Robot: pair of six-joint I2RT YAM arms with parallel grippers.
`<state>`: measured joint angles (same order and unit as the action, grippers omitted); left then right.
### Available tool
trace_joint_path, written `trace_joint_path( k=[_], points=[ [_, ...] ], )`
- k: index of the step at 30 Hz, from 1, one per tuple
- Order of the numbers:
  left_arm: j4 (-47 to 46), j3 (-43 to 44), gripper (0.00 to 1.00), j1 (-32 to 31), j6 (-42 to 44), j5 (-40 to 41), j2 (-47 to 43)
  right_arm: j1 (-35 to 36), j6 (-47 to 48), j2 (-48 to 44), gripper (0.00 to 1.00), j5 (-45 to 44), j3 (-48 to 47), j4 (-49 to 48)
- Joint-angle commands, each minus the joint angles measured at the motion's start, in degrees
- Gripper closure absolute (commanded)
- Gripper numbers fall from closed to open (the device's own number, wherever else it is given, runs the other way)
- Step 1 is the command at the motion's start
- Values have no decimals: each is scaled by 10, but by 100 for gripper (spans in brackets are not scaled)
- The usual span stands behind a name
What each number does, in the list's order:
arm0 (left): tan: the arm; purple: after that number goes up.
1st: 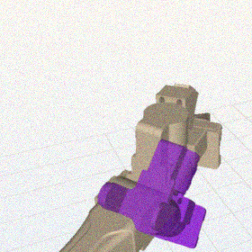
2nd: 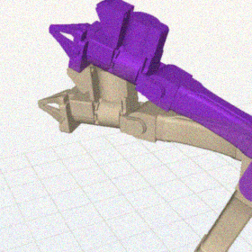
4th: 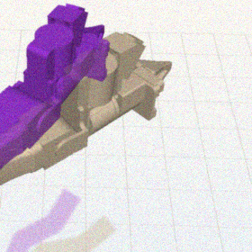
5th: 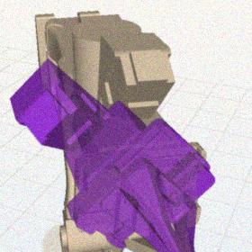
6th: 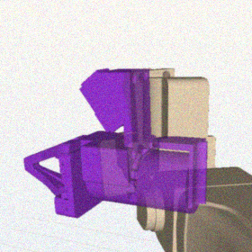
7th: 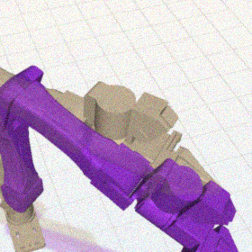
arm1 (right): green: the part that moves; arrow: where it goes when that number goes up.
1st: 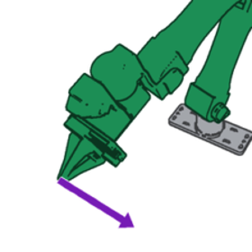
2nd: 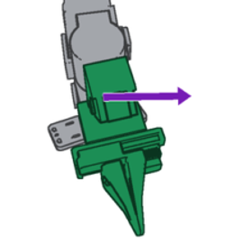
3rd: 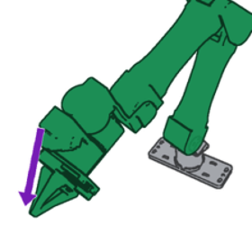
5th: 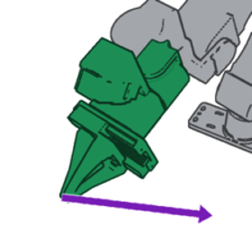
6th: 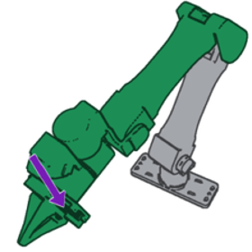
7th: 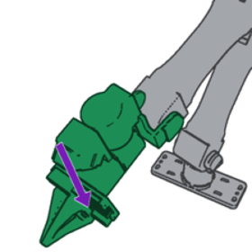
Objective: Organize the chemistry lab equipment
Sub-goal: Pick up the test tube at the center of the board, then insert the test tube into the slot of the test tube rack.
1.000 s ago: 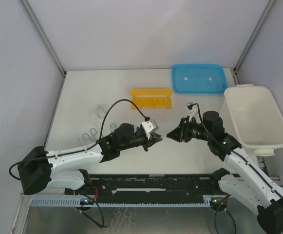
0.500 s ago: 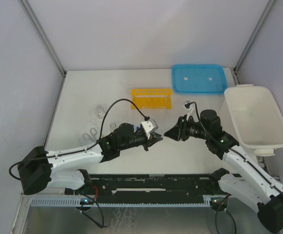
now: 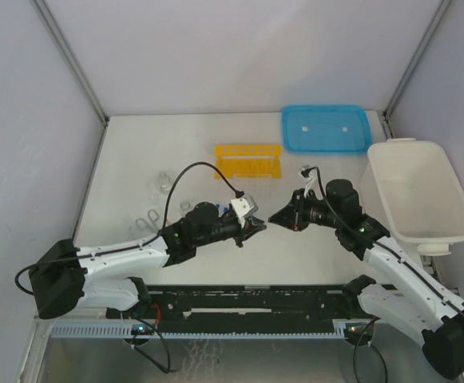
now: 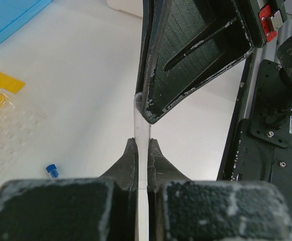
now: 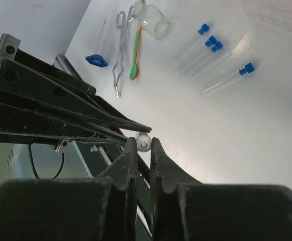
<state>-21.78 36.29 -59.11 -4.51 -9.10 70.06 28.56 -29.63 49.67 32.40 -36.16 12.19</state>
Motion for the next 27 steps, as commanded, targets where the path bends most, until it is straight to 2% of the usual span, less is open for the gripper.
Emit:
trace_joint_path(
  k=[1, 4, 7, 8, 9, 10, 15, 22, 25, 27],
  points=[
    [-37, -24, 98, 3, -9, -1, -21, 2, 11, -2, 100, -23, -25, -19],
    [-37, -30, 89, 2, -13, 14, -28, -2, 15, 4, 100, -26, -29, -19],
    [-35, -38, 66, 3, -15, 26, -33, -5, 26, 10, 100, -48, -45, -8],
    [-35, -40, 40, 3, -17, 29, -35, -6, 30, 12, 100, -61, -52, -3],
    [-35, -41, 5, 3, -17, 31, -37, -8, 34, 15, 100, -77, -60, 4],
    [-34, -43, 0, 3, -18, 31, -38, -10, 38, 19, 100, -96, -72, 11],
    [-30, -43, 0, 2, -32, 26, -33, -15, 47, 71, 100, -182, -130, 24],
    [59, 6, 0, 2, -30, 31, -18, -7, 73, 199, 100, -320, -256, 38],
    [63, 2, 3, 8, -29, 37, -25, -11, 95, 270, 100, -357, -327, 42],
    [71, 2, 11, 17, -31, 32, -28, -22, 109, 319, 100, -358, -371, 43]
  ],
)
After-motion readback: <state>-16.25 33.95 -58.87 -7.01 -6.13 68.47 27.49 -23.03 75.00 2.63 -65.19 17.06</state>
